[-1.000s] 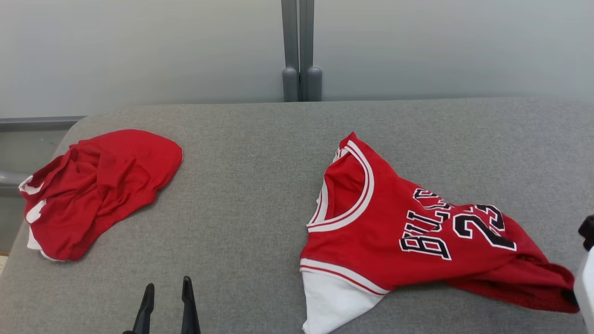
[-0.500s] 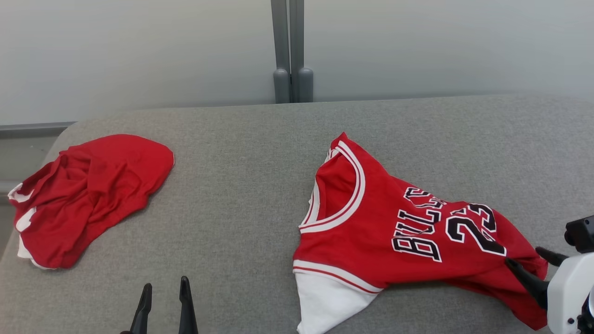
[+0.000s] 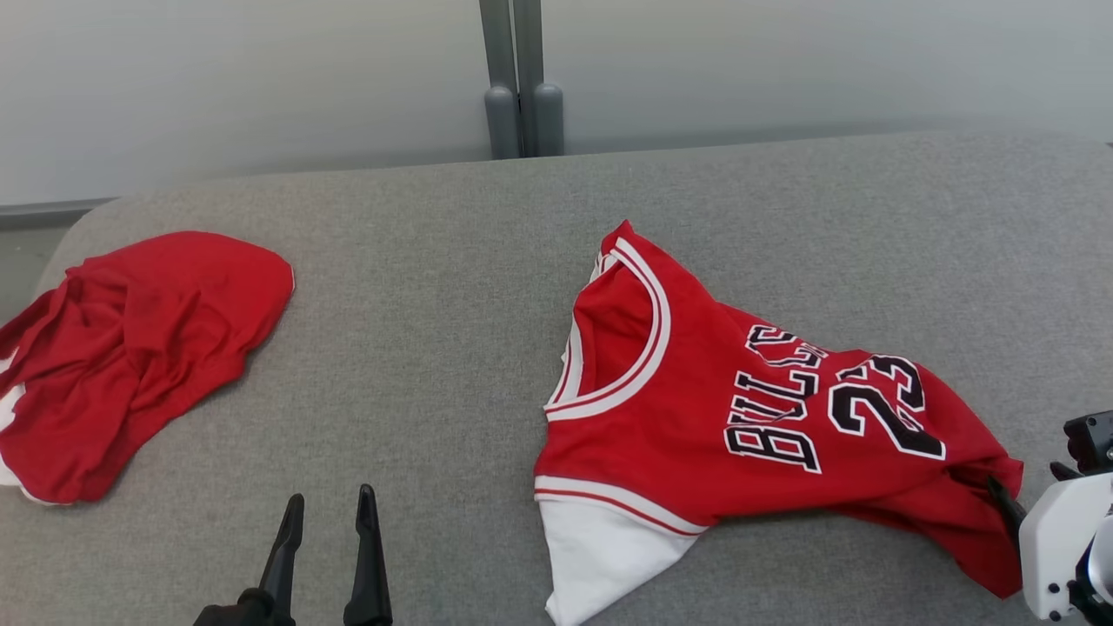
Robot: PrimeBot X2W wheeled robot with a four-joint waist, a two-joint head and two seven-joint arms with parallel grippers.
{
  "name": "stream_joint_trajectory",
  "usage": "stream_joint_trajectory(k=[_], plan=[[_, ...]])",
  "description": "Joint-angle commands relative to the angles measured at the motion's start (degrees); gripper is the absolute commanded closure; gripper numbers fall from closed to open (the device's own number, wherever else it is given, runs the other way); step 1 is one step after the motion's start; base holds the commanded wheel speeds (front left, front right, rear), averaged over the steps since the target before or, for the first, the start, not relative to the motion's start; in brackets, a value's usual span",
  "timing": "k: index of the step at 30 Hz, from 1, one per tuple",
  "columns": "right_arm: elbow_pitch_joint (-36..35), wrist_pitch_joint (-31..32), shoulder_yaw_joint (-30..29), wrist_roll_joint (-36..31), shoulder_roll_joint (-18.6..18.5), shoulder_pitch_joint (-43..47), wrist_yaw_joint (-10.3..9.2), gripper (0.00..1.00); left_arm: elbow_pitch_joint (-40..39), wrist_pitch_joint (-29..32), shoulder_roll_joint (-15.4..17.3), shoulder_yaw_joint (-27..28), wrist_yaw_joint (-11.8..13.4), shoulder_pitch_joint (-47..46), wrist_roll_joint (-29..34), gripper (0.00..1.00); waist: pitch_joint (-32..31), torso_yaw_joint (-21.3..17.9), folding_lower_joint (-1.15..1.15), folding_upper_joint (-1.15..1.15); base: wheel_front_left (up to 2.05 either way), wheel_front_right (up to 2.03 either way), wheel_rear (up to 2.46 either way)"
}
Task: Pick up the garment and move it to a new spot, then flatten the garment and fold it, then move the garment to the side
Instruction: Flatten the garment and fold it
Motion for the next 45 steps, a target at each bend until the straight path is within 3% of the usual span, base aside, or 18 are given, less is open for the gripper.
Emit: stream_joint_trajectory(k=[1, 11, 17, 18, 19, 21, 26, 34, 39, 45], plan=[[2.3, -1.1, -0.5, -0.8, 0.8, -1.0, -0.02, 0.00, 0.2, 0.0, 0.1, 0.0, -0.3, -1.3, 0.3, 0.00, 1.8, 1.2, 0.00, 0.00, 0.00, 0.00, 0.00], [12.0, -7.4, -2.3, -2.4, 3.4, -5.9, -0.02, 0.00, 0.3, 0.0, 0.1, 1.1, -0.6, -2.0, 1.2, 0.00, 4.2, 1.6, 0.00, 0.00, 0.00, 0.00, 0.00], [15.2, -8.2, 0.5, -2.2, 3.1, -8.4, -0.02, 0.00, 0.5, 0.0, 0.1, 0.7, -0.6, -3.0, 1.5, 0.00, 5.0, 1.7, 0.00, 0.00, 0.00, 0.00, 0.00], [15.4, -8.3, 0.8, -2.1, 3.0, -8.6, -0.02, 0.04, 0.5, 0.0, 0.1, 0.7, -0.6, -3.1, 1.5, 0.00, 5.0, 1.7, 0.00, 0.00, 0.00, 0.00, 0.00], [15.6, -8.6, 1.3, -1.6, 3.1, -8.8, -0.02, 0.50, 0.5, 0.0, 0.1, 0.6, -0.5, -3.2, 1.6, 0.00, 4.9, 1.7, 0.00, 0.00, 0.00, 0.00, 0.00], [15.2, -9.1, 2.1, -1.0, 2.8, -8.9, -0.02, 1.00, 0.5, 0.0, 0.1, 0.6, -0.4, -3.2, 1.5, 0.00, 4.9, 1.7, 0.00, 0.00, 0.00, 0.00, 0.00], [10.2, -9.0, 1.0, 0.9, 1.0, -8.7, -0.03, 1.00, 0.7, 0.0, 0.1, 0.5, 0.0, -1.7, 1.2, 0.00, 3.4, 1.4, 0.00, 0.00, 0.00, 0.00, 0.00], [-8.7, -2.1, -0.2, 3.2, -4.9, -14.7, -0.02, 1.00, 1.3, 0.0, 0.1, 0.0, 0.4, -1.3, 0.5, 0.00, 0.1, 1.4, 0.00, 0.00, 0.00, 0.00, 0.00], [-13.9, 3.0, 7.3, 8.9, -10.3, -20.7, -0.01, 1.00, 1.7, 0.0, 0.1, -0.8, 0.3, -1.0, 0.0, 0.00, -1.7, 2.7, 0.00, 0.00, 0.00, 0.00, 0.00], [-16.8, 10.4, 18.9, 18.0, -20.1, -24.0, -0.03, 1.00, 1.6, 0.0, 0.1, -2.0, 1.2, -0.5, -1.4, 0.00, -2.3, 3.8, 0.00, 0.00, 0.00, 0.00, 0.00]])
